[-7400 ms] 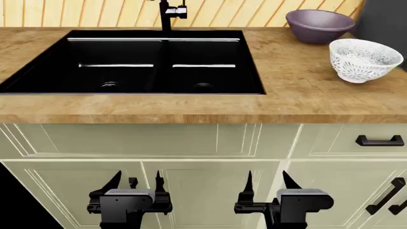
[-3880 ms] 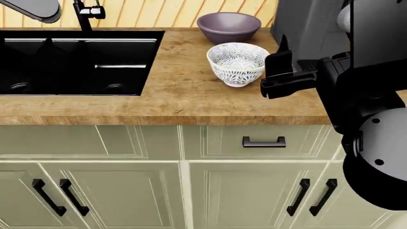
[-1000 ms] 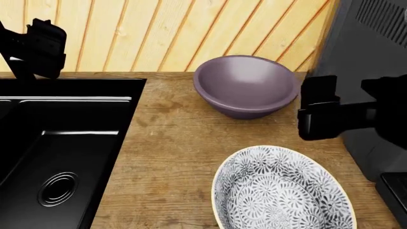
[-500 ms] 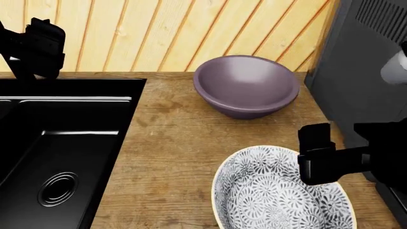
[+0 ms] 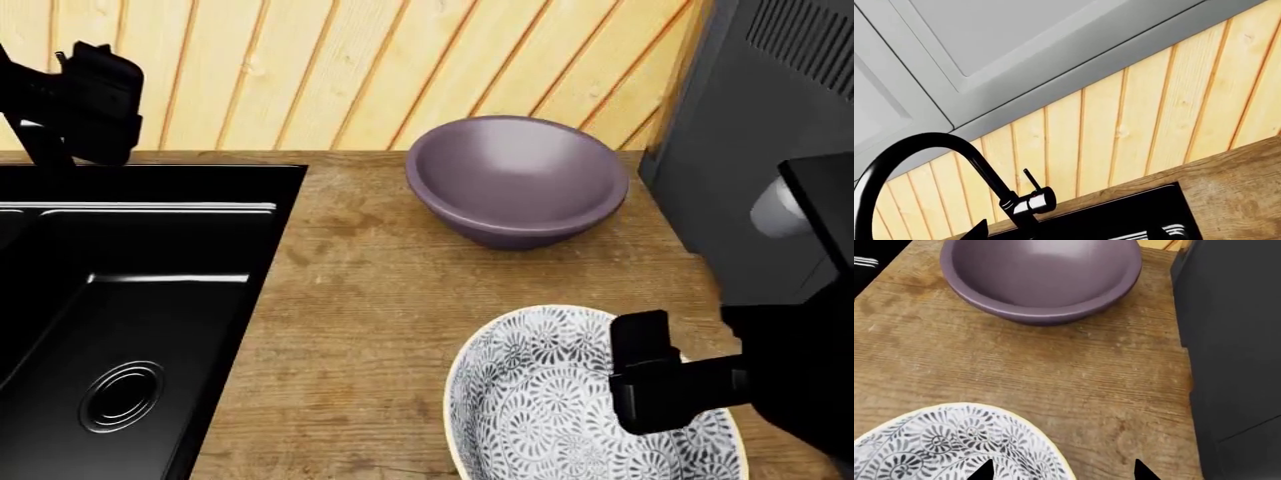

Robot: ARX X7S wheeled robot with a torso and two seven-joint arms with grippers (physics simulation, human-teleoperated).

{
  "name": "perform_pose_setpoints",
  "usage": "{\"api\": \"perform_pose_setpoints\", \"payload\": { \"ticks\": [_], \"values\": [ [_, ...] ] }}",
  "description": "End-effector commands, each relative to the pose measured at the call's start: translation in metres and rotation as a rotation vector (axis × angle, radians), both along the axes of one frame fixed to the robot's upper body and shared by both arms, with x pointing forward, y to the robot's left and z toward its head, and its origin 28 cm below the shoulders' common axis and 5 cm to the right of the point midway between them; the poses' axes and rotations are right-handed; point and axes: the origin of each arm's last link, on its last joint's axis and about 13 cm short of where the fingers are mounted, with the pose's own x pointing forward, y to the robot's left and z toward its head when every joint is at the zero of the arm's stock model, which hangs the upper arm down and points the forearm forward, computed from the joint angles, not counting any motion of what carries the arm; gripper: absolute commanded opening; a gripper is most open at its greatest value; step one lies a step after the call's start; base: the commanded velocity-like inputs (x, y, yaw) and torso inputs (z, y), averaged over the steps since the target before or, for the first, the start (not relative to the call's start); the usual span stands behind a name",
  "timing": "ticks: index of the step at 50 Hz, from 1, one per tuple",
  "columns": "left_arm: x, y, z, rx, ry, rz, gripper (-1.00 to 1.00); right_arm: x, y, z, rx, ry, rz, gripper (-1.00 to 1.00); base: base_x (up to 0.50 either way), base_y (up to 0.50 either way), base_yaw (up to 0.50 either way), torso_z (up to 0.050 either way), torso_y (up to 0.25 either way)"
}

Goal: Stack the bowls in the sink.

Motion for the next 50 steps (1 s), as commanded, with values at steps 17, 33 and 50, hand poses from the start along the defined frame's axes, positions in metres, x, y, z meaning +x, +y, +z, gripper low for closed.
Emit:
{"api": "perform_pose_setpoints", "payload": {
  "ticks": [17, 33, 50],
  "values": [
    [0.002, 0.0, -0.006, 0.004, 0.012, 0.001, 1.0, -0.002, -0.006, -0.022, -0.035, 0.084, -0.009, 1.0, 0.0, 0.0, 0.0, 0.0, 0.0],
    [0.002, 0.0, -0.006, 0.002, 0.012, -0.001, 1.0, -0.004, -0.008, -0.035, -0.038, 0.141, 0.015, 1.0, 0.0, 0.0, 0.0, 0.0, 0.0],
    [0.003, -0.001, -0.008, 0.008, 0.019, -0.002, 1.0, -0.006, -0.013, -0.047, -0.051, 0.177, 0.012, 1.0, 0.0, 0.0, 0.0, 0.0, 0.0]
  ]
}}
